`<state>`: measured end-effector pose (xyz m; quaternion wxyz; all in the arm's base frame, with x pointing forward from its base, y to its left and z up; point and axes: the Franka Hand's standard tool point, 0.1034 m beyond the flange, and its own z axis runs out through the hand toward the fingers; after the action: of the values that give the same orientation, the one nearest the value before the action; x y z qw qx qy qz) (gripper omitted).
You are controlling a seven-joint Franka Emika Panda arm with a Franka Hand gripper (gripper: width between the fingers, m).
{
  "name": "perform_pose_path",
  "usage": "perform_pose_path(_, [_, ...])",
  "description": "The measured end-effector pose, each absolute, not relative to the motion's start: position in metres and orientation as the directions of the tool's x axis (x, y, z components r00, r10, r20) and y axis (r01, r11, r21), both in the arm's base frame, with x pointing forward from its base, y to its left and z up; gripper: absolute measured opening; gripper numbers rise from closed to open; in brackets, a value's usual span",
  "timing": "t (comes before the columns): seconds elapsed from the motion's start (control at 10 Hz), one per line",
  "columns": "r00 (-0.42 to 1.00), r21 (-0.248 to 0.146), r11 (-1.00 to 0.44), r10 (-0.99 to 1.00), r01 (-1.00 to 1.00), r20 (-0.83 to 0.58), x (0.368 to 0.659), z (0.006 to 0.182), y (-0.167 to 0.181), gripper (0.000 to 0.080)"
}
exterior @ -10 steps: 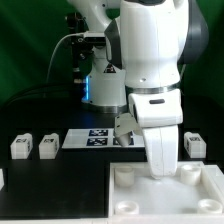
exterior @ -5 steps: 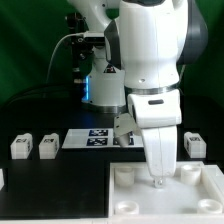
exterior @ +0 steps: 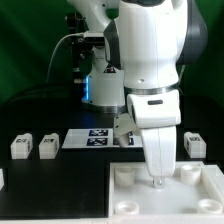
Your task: Assemble one leg
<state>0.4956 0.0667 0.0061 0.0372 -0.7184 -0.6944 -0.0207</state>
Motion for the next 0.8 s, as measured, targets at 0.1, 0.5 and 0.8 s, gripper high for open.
perform_pose_path(0.1, [0.035, -0.025, -0.033, 0.996, 0.999, 0.081, 0.496, 0.006, 0.067, 0.0649])
perform_pose_path(0.5, [0.209, -0.004, -0.21, 0.975, 0.978, 0.079, 0.486, 0.027, 0.076, 0.0649])
perform_pose_path(0.8, [0.592, -0.012, -0.593, 0.802, 0.805, 0.085, 0.486, 0.05, 0.11, 0.0649])
